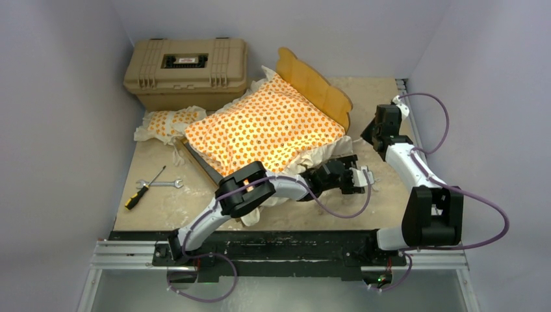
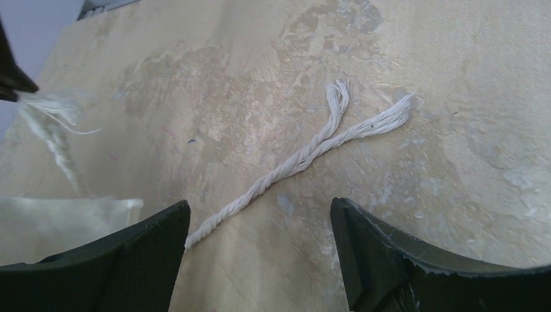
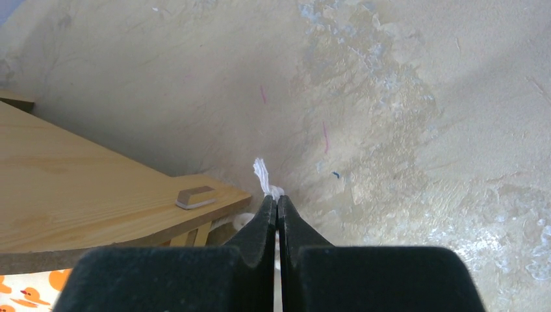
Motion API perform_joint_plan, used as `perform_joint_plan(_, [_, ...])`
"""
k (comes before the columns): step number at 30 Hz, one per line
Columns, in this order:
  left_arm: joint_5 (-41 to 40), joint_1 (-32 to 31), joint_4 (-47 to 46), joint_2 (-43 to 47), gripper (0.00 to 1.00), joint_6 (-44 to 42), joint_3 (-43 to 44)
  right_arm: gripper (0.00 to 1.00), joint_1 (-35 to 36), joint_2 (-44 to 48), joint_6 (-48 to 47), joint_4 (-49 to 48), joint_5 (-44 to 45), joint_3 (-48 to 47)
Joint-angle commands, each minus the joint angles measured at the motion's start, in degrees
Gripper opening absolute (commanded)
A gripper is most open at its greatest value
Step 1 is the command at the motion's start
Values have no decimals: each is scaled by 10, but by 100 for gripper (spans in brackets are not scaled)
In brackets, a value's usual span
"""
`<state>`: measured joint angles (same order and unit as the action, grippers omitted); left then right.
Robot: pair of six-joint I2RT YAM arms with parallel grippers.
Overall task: Set up the pet bed
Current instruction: Tie the ropes to the bed frame.
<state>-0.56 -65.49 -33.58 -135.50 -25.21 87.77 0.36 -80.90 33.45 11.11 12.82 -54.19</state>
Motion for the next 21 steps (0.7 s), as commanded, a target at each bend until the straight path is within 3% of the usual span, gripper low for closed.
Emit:
perform_joint_plan(1, [86,34,27,-36,79,34,69,0,0,14,3,-19,-6,0])
perform_joint_plan(11, [175,59,126,-114,77,57,175,0,0,11,3,-18,-5,0])
perform_joint_plan(14, [189,53,155,-115,69,45,179,0,0,13,4,-17,4,-2])
perform_joint_plan(17, [194,51,191,-112,54,44,183,0,0,17,9,-15,10,-8])
perform_joint_plan(21, [224,47,279,-115,44,49,200,0,0,25,15,-19,23,-18])
